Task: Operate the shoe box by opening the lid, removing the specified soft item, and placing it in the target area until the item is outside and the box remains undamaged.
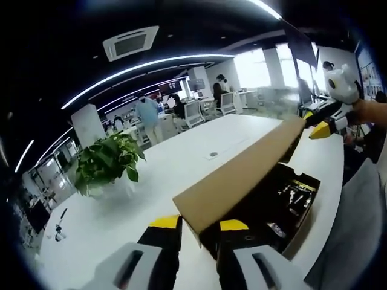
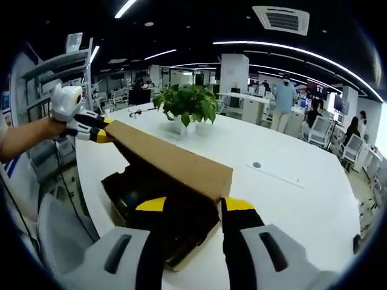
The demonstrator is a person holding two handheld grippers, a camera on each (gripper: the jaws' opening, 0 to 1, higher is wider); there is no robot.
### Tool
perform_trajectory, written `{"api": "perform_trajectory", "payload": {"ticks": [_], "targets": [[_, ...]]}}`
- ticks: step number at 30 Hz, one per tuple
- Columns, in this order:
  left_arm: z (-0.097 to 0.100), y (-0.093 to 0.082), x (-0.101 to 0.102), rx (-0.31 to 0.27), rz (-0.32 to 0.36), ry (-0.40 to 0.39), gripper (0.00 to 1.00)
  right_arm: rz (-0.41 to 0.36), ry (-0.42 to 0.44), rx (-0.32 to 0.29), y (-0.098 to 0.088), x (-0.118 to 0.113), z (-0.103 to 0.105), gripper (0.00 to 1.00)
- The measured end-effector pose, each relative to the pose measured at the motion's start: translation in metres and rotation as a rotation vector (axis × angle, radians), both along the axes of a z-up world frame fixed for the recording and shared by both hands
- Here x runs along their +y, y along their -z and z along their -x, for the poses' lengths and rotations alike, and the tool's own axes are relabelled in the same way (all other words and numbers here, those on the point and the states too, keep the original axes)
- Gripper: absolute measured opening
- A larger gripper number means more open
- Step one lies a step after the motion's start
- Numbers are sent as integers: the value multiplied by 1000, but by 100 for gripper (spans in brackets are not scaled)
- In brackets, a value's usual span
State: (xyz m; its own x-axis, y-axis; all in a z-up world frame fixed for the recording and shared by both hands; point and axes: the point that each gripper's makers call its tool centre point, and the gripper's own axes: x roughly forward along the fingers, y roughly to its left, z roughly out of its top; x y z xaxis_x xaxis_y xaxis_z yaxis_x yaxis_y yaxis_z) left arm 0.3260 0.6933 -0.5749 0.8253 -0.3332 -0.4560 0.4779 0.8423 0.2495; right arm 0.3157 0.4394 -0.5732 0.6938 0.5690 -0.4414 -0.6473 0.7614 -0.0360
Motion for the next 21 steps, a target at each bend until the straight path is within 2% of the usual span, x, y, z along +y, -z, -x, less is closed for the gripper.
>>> {"api": "perform_trajectory", "payload": {"ticks": [8,12,16,21], "targets": [[-18,-6,7,-27,15,-29,11,21,-5,-23,-2,-2,-15,27],[-25,-8,9,-29,33,-44,9,36,34,-27,1,-9,-25,18],[-30,-9,9,-32,38,-48,8,27,63,-4,11,-16,-30,17],[-36,-10,10,-35,44,-51,8,76,64,2,27,-23,-33,12]]}}
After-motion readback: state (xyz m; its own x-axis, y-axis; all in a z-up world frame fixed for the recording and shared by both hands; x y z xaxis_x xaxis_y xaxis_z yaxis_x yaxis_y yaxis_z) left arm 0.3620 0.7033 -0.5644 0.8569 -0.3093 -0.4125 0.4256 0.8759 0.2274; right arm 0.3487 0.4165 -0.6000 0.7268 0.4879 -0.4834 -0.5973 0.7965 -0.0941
